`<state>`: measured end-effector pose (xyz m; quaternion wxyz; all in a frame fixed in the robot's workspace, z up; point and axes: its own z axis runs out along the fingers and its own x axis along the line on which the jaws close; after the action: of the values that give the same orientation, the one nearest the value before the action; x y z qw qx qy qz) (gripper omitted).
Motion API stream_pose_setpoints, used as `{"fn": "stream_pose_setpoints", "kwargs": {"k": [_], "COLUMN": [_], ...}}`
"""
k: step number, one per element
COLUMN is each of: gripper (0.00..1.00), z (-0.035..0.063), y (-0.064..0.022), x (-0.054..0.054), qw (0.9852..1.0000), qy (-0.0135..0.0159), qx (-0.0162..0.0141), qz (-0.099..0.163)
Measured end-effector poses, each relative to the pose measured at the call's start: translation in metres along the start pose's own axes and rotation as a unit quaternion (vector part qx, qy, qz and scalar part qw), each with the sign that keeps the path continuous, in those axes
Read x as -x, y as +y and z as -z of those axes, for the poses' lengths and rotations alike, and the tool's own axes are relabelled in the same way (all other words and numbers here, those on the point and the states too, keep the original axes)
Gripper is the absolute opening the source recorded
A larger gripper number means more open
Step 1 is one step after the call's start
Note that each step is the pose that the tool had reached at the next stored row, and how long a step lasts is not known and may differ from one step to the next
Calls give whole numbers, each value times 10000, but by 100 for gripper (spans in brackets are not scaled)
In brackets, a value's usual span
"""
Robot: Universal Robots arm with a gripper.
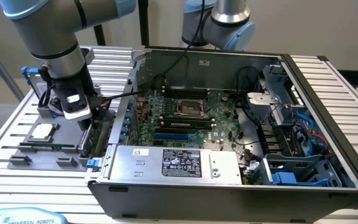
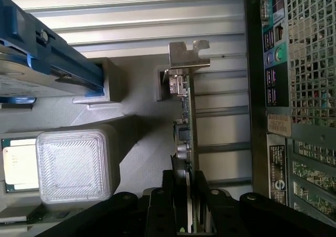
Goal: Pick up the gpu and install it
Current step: 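Pick up the gpu and move the gpu toward the slot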
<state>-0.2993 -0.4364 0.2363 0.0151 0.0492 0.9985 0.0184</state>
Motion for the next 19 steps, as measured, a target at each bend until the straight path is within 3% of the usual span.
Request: {"fn": "stream_pose_setpoints", "kwargs": {"k": [8,19], "gripper": [27,27], "z": [6,316], "y": [1,12], "x": [0,8], "qw": [10000,9999], "qy": [-6,8], "qx": [4,13], "qz": [-14,132]}}
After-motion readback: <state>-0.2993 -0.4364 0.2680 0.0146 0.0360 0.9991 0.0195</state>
